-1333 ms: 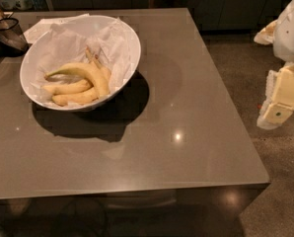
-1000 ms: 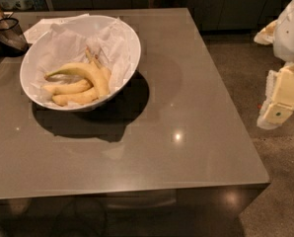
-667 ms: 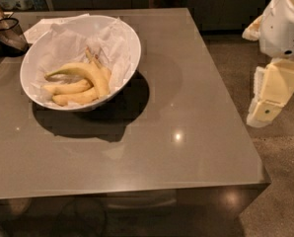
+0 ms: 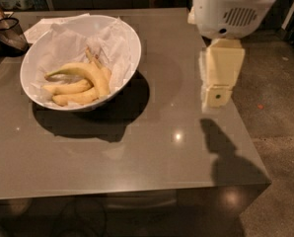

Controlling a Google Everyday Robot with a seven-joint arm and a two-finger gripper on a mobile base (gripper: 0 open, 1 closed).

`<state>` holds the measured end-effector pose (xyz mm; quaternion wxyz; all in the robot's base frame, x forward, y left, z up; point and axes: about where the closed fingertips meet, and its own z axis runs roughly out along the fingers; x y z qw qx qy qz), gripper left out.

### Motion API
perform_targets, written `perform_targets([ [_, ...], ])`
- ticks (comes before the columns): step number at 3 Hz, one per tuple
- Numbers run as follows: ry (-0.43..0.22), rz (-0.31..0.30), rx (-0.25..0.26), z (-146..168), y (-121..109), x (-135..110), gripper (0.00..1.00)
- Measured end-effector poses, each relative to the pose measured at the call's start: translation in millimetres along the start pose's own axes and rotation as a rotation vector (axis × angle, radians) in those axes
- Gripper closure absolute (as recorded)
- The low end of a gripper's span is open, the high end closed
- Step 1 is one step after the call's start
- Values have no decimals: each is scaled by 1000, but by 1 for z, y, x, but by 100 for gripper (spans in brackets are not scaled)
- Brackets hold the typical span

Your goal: Pick banana from white bowl

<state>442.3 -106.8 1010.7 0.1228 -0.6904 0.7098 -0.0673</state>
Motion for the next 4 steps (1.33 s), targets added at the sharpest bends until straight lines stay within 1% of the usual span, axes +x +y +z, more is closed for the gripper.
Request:
perform_targets([
  [1, -16, -11, 30, -4, -5, -8, 0],
  [2, -48, -27, 53, -8, -12, -25, 0],
  [3, -93, -53, 41, -4, -34, -57, 0],
  [4, -148, -113, 48, 0, -71, -107, 0],
])
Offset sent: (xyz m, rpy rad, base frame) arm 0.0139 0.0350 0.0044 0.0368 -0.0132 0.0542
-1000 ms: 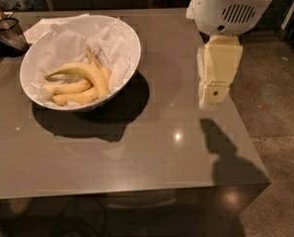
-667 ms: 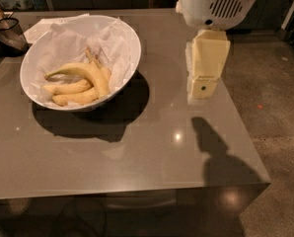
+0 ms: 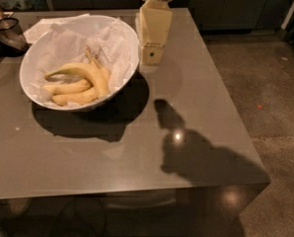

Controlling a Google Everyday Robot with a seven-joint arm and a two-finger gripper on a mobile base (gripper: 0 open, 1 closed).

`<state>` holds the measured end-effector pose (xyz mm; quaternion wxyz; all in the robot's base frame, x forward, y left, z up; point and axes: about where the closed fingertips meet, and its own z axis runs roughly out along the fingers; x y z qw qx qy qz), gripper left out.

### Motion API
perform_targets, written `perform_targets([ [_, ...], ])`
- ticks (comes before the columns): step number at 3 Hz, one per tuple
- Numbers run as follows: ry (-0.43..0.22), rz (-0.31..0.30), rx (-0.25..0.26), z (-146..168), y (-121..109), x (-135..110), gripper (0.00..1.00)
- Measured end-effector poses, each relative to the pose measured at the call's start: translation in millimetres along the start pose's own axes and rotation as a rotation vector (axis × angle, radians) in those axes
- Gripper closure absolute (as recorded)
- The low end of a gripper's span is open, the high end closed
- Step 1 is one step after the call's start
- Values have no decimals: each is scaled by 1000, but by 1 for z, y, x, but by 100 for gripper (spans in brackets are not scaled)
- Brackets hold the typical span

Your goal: Pick banana from white bowl

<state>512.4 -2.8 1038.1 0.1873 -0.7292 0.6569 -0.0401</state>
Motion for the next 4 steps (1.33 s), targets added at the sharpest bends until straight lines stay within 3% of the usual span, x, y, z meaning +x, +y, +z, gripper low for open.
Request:
perform_targets([
  [1, 0, 1, 2, 0, 0, 0, 0],
  [3, -124, -10, -148, 59, -28, -61, 0],
  [4, -144, -11, -129, 62, -35, -68, 0],
])
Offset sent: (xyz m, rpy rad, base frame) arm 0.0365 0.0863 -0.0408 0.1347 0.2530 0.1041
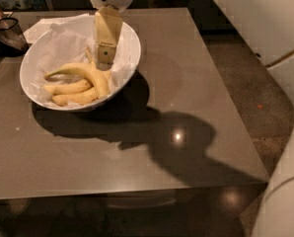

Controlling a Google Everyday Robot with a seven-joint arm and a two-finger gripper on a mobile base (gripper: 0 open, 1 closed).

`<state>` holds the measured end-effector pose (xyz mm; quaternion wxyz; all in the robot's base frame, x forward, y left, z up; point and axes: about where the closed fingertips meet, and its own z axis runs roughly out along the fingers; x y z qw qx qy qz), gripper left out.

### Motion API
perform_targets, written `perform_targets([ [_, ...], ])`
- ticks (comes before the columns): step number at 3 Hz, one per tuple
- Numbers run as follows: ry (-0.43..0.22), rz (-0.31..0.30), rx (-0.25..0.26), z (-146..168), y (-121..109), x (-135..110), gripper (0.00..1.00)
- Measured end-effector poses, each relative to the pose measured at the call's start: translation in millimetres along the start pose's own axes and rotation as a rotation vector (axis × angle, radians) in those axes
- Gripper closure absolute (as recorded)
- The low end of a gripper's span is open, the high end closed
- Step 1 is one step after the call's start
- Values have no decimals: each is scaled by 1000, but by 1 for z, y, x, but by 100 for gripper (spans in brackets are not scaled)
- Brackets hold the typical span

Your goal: Pick banana from white bowl

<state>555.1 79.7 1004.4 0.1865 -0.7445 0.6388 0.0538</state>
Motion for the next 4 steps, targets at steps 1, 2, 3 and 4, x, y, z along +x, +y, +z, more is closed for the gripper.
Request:
perform_targets([
  [1, -38, 43, -20, 12, -5, -3, 0],
  [2, -61, 108, -66, 31, -9, -1, 10],
  [3, -74, 169, -107, 45, -10, 4, 17],
  [4, -78, 216, -144, 58, -12, 7, 15],
])
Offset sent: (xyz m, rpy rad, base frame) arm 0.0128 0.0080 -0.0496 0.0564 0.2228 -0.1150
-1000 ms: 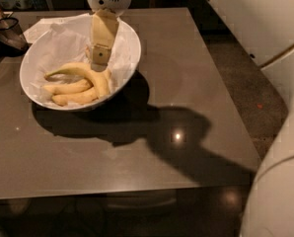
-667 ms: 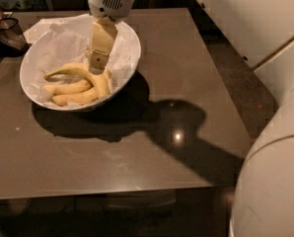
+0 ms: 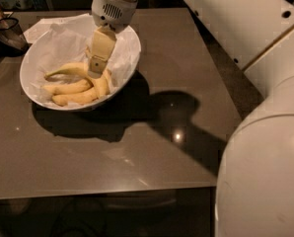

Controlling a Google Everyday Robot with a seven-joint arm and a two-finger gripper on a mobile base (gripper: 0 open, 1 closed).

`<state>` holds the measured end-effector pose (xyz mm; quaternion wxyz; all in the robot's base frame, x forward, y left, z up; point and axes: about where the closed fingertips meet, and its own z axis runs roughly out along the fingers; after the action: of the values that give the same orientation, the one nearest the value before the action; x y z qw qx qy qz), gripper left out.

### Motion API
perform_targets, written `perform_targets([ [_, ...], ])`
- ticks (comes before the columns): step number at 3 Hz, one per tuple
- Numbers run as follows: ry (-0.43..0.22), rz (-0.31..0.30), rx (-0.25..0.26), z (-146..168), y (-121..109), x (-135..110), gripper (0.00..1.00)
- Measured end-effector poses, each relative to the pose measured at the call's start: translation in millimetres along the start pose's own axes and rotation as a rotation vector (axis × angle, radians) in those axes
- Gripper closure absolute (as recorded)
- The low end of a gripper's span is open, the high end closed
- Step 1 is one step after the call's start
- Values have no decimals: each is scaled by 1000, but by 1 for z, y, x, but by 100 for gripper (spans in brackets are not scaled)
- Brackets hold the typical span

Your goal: Pick banana from white bowl

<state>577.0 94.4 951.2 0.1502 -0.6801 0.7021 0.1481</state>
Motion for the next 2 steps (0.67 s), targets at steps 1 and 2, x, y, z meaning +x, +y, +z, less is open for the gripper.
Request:
perform_targets([
  [1, 4, 23, -47, 14, -5, -4, 15],
  [2, 5, 45, -95, 29, -11, -9, 15],
])
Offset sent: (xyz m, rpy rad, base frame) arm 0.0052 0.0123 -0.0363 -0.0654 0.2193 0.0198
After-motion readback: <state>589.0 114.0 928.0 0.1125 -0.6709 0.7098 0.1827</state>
